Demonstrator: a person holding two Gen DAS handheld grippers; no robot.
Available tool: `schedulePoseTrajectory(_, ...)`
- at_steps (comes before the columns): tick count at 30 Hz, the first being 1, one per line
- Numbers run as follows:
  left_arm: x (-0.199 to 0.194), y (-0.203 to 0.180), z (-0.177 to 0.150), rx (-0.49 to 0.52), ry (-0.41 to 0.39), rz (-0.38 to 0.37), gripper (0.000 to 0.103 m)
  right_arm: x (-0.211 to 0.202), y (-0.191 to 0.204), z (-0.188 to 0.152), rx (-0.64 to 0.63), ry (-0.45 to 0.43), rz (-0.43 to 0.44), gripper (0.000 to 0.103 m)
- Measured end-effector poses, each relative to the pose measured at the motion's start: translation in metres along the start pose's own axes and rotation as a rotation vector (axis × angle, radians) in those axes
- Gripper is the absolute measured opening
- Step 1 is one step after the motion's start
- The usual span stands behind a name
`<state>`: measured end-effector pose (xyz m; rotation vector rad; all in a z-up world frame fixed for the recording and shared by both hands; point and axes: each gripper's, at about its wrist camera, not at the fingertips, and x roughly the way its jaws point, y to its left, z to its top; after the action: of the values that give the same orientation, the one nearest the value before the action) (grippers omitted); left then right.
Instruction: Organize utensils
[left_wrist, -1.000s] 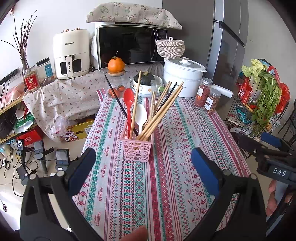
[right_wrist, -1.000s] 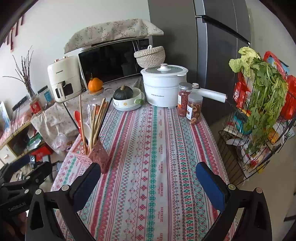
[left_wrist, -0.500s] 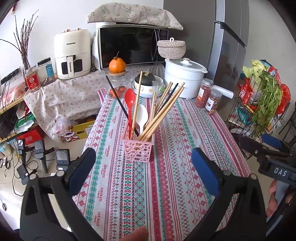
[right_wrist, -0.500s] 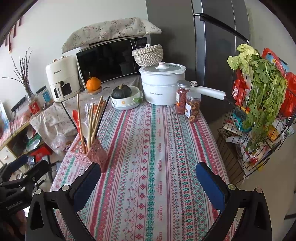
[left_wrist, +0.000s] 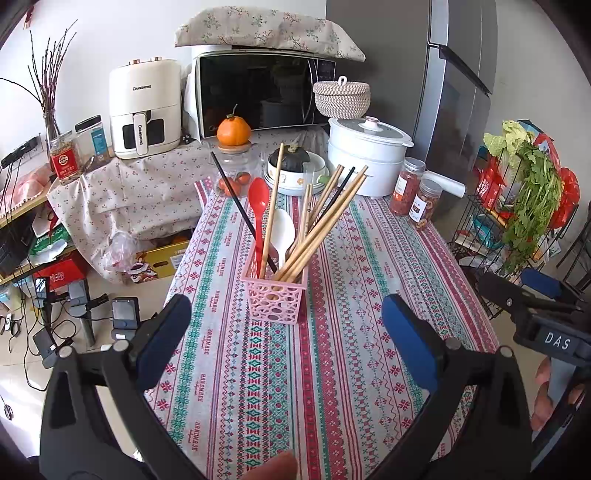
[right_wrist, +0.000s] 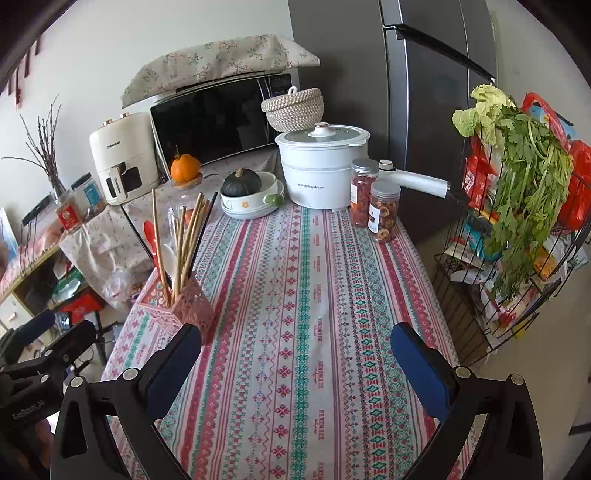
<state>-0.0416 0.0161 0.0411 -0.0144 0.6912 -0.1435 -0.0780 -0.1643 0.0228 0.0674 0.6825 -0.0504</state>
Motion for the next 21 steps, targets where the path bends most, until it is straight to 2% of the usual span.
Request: schedulePoseTrajectory(21, -0.0008, -0.002, 0.0029, -0.007, -0.007, 0.016, 0.102, 0.0024, 0.0002, -0.0014, 0.004, -0.001, -0.012, 0.103)
